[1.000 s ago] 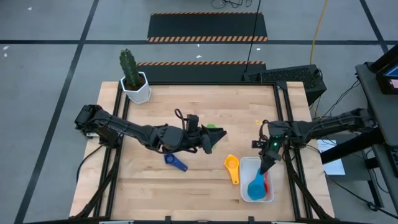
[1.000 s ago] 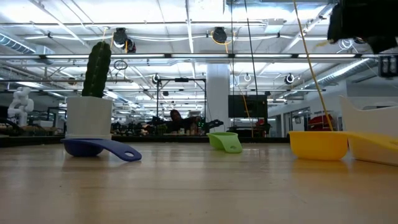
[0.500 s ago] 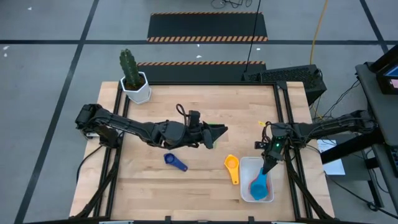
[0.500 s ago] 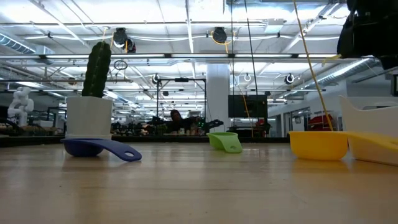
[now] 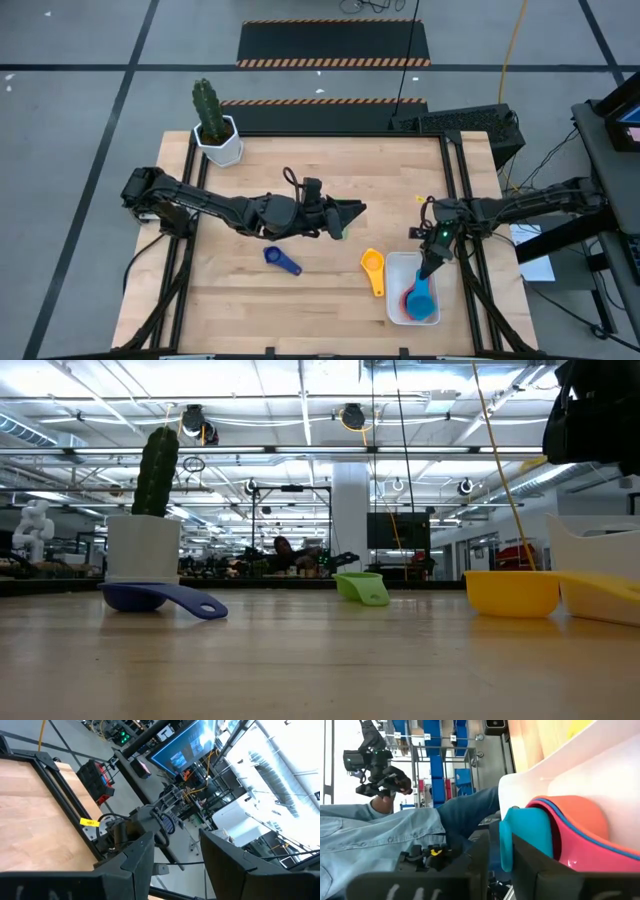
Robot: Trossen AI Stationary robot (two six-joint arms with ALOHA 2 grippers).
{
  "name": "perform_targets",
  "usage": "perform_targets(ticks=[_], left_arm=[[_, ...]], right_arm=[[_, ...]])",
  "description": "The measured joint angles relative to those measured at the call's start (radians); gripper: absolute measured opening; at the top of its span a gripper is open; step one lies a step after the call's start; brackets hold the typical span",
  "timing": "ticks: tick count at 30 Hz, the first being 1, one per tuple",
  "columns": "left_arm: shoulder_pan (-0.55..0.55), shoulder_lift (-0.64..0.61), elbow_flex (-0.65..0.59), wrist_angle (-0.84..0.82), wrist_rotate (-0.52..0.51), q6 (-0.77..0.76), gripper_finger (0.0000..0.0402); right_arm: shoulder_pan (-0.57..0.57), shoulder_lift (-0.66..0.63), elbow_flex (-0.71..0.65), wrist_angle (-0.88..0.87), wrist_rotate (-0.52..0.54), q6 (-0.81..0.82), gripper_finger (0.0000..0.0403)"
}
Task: Nest measuring cups in basket
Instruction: Stack the light blue measuring cup on top of the red measuring cup into the white bin
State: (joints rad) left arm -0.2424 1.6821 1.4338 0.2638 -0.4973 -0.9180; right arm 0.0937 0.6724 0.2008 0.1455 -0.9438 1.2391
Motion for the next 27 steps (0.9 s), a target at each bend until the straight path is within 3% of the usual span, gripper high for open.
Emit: perform_targets(ticks=[27], left_arm=[[0.006,0.000,0.000,0.003,0.000,0.025,0.0163]], right_arm=[[0.000,0.000,0.001,-0.035,0.031,-0.001,0.0071]])
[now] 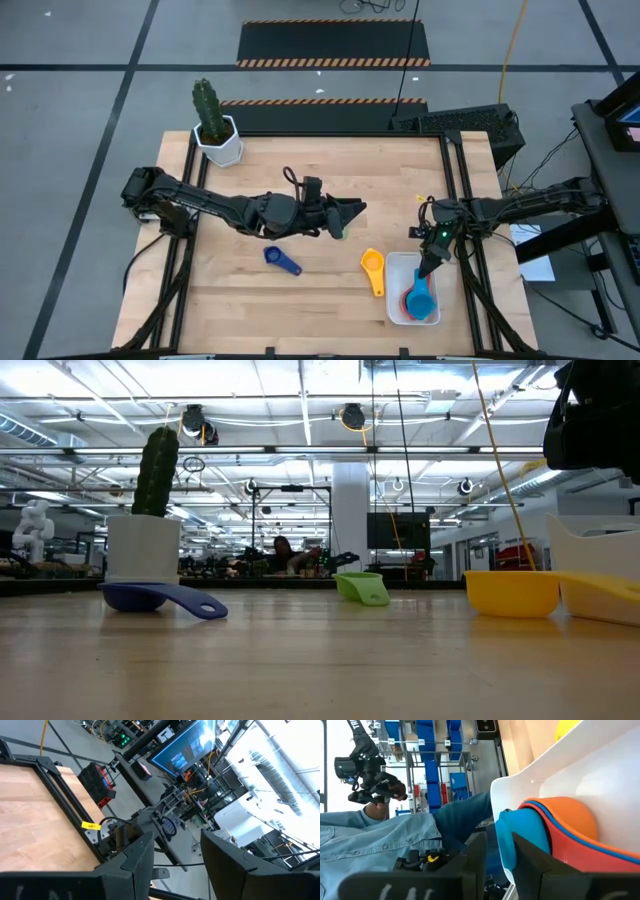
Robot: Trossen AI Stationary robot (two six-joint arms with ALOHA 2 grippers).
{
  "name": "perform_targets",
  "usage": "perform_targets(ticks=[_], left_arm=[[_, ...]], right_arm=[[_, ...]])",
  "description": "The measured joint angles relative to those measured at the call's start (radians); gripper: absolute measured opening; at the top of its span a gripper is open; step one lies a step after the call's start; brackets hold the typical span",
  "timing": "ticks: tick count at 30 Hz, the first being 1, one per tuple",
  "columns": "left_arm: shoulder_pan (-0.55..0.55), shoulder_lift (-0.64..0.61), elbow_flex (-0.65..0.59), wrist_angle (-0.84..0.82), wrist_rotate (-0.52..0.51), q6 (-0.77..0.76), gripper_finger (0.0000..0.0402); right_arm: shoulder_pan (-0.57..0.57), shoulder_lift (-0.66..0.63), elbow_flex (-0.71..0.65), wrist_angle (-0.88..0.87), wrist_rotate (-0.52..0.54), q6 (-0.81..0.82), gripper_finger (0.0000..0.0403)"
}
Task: Nest measuring cups in basket
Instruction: Stack the light blue measuring cup on top of the red measuring cup into the white bin
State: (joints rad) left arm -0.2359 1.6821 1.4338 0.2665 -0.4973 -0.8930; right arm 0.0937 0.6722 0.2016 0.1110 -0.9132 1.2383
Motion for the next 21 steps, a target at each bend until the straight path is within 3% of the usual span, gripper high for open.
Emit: perform_targets(ticks=[8,16,21], left_arm=[[0.000,0.000,0.000,0.000,0.000,0.013,0.0163],[0.000,0.000,0.000,0.000,0.000,0.018,0.0163],[0.000,0.000,0.000,0.001,0.000,0.019,0.0163]], right_arm=[[0.000,0.000,0.001,-0.024,0.019,-0.019,0.0077],[0.000,0.000,0.001,-0.045,0.004,-0.009,0.0134],[0.000,-0.004,0.048,-0.127,0.057,-0.052,0.0143]])
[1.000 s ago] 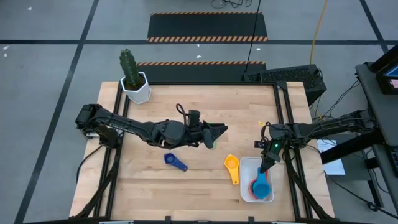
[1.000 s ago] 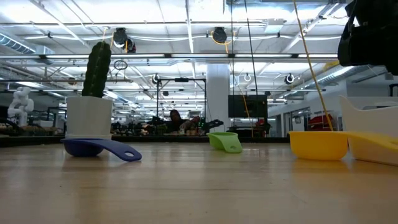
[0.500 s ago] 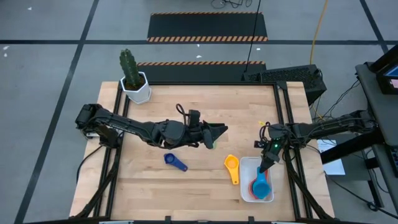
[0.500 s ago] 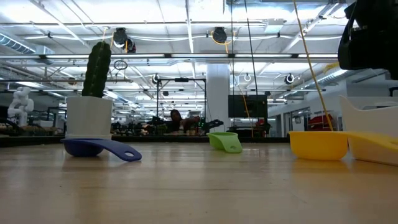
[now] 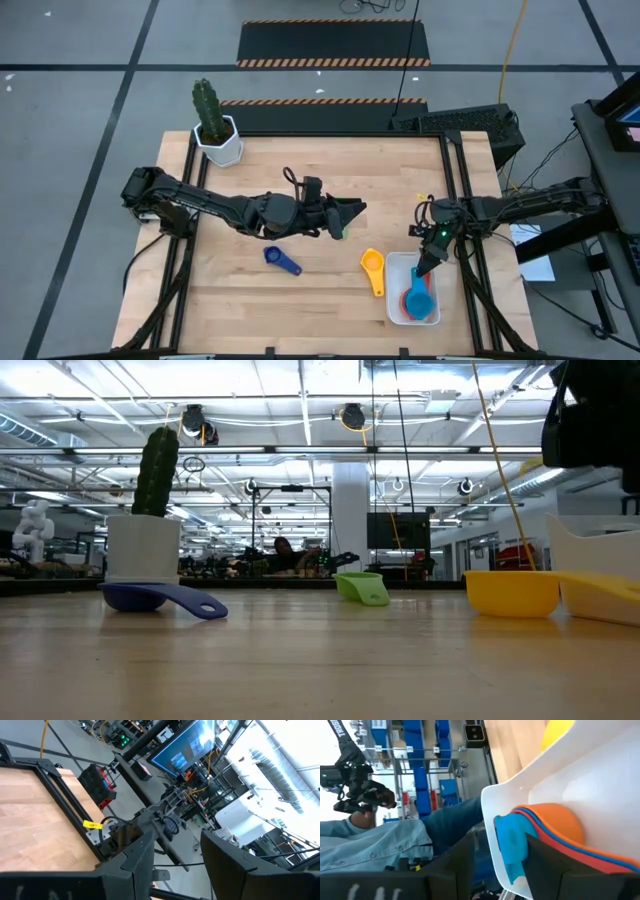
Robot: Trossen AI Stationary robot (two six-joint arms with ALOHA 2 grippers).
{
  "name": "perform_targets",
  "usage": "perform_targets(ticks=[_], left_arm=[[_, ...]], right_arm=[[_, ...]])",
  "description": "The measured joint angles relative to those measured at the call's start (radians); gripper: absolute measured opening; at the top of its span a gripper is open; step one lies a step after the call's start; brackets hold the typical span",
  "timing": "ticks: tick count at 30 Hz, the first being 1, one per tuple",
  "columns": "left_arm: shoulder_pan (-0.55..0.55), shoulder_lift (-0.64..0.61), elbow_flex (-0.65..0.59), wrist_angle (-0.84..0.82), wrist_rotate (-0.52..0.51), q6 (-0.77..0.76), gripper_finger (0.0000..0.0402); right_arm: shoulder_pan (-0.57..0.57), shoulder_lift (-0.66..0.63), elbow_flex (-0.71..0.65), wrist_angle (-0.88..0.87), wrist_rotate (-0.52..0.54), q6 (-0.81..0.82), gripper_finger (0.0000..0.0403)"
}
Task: Nest measuring cups in basket
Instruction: Stack the light blue measuring cup on top of the red measuring cup into the white bin
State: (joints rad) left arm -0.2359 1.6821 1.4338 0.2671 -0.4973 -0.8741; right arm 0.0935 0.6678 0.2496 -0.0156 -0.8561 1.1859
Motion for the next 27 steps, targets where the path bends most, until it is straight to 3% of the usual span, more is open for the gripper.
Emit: perform_targets(ticks=[9,16,27], left_arm=[[0.000,0.000,0.000,0.001,0.000,0.013,0.0163],[0.000,0.000,0.000,0.020,0.000,0.024,0.0163],[0.008,0.000,0.000,0.015,0.000,0.012,0.0163]], right_arm=[[0.000,0.000,0.144,-0.498,0.048,-0.282,0.0144],[0.000,0.000,0.169,-0.557,0.092,-0.277,0.0144],[0.014,0.070,0.406,-0.785,0.228,-0.460,0.0144]])
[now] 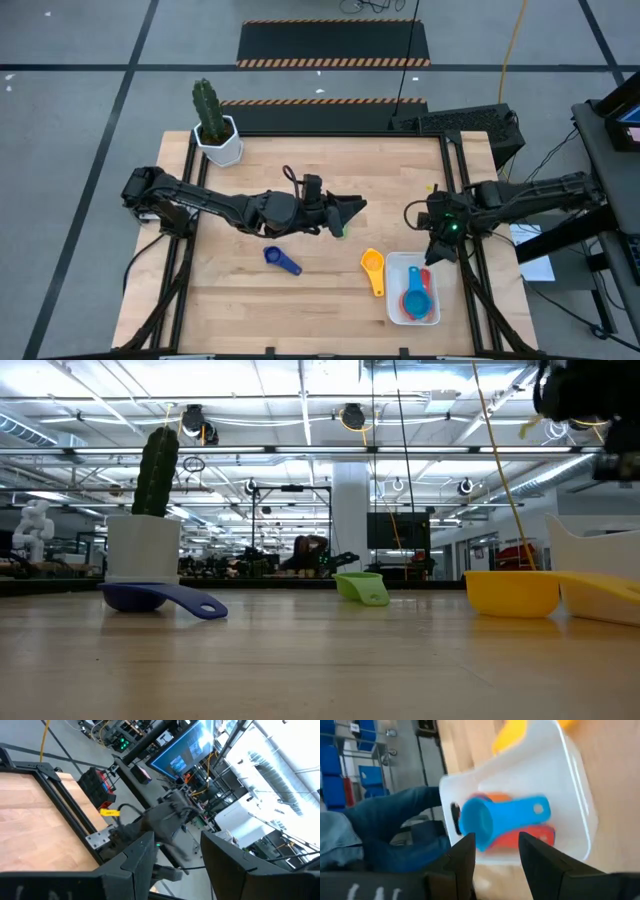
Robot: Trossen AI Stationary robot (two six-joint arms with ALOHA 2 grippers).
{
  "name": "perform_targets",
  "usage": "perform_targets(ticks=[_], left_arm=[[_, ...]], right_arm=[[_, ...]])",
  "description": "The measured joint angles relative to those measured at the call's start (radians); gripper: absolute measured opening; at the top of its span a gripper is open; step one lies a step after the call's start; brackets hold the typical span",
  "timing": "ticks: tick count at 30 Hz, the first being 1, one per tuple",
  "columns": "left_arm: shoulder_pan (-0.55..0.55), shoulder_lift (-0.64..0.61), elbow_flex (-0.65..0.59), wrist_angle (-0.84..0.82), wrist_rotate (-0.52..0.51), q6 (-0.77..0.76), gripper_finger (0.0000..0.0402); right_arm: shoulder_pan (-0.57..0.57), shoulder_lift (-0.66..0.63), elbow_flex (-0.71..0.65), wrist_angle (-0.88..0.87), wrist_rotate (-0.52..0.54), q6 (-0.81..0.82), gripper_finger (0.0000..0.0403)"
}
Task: Nest measuring cups in basket
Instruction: Stack the light blue measuring cup on top of the red measuring cup into the white bin
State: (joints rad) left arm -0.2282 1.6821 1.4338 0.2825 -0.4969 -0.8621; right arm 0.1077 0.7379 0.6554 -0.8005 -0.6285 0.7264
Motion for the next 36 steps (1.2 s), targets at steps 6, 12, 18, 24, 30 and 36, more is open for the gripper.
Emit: perform_targets(ticks=[6,12,18,24,30,36], left_arm=[[0.006,0.001,0.089,-0.189,0.000,0.013,0.0163],[0.000,0.000,0.206,-0.492,-0.032,0.021,0.0163],[-0.013,-0.036,0.235,-0.672,-0.078,-0.008,0.0163],[0.006,-0.043,0.229,-0.833,0.040,-0.045,0.0163],[0.028,-0.040,0.226,-0.952,0.155,-0.044,0.0163],[0.035,-0.041,0.226,-0.996,0.249,-0.009,0.0163]], right_arm=[[0.046,0.130,0.152,0.000,0.130,-0.137,0.0143],[0.057,0.294,0.157,0.021,0.173,-0.231,0.0113],[0.110,0.395,0.157,0.095,0.243,-0.212,0.0036],[0.166,0.478,0.157,0.138,0.314,-0.080,0.0009],[0.212,0.520,0.157,0.124,0.369,0.002,0.0001],[0.260,0.554,0.157,0.123,0.405,0.069,0.0001]])
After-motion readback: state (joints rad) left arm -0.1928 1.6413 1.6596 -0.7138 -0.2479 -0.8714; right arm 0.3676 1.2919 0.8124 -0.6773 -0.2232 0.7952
